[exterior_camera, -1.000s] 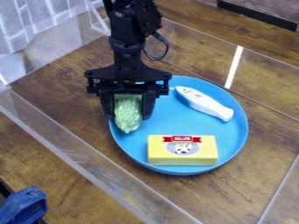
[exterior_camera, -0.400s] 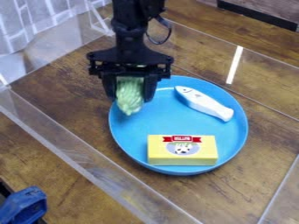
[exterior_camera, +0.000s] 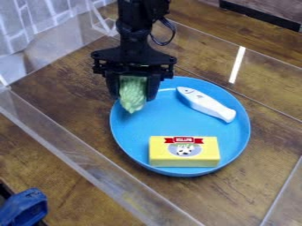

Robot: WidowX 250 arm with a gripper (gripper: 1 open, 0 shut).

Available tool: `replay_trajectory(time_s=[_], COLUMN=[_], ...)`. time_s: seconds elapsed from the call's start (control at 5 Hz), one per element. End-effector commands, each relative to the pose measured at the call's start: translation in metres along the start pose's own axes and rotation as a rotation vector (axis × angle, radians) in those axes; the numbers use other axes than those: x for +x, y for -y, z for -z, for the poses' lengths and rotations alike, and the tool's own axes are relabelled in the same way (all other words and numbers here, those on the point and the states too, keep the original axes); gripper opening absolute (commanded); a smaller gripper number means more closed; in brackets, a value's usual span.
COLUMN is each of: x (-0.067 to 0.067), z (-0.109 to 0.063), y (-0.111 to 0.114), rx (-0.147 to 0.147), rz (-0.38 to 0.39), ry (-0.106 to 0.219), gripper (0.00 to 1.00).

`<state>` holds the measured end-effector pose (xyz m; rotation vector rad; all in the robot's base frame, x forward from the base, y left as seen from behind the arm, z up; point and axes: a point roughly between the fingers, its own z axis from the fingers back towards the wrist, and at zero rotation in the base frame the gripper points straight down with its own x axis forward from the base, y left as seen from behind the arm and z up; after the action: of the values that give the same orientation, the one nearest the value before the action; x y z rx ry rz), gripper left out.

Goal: Remove the green object from inside the blue tray and put it on the table

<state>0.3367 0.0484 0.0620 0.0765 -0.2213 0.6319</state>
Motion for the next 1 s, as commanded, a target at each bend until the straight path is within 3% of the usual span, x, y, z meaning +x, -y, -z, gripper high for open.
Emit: replay_trajectory(time_s=[0.0, 0.8], x=[0.0118, 0.017], z=[-0.0115, -0.0029], y=[0.0118, 0.016], rx=[-0.029, -0.016], rz=[0.021, 0.064], ry=[0.063, 0.122], gripper=[0.0, 0.0])
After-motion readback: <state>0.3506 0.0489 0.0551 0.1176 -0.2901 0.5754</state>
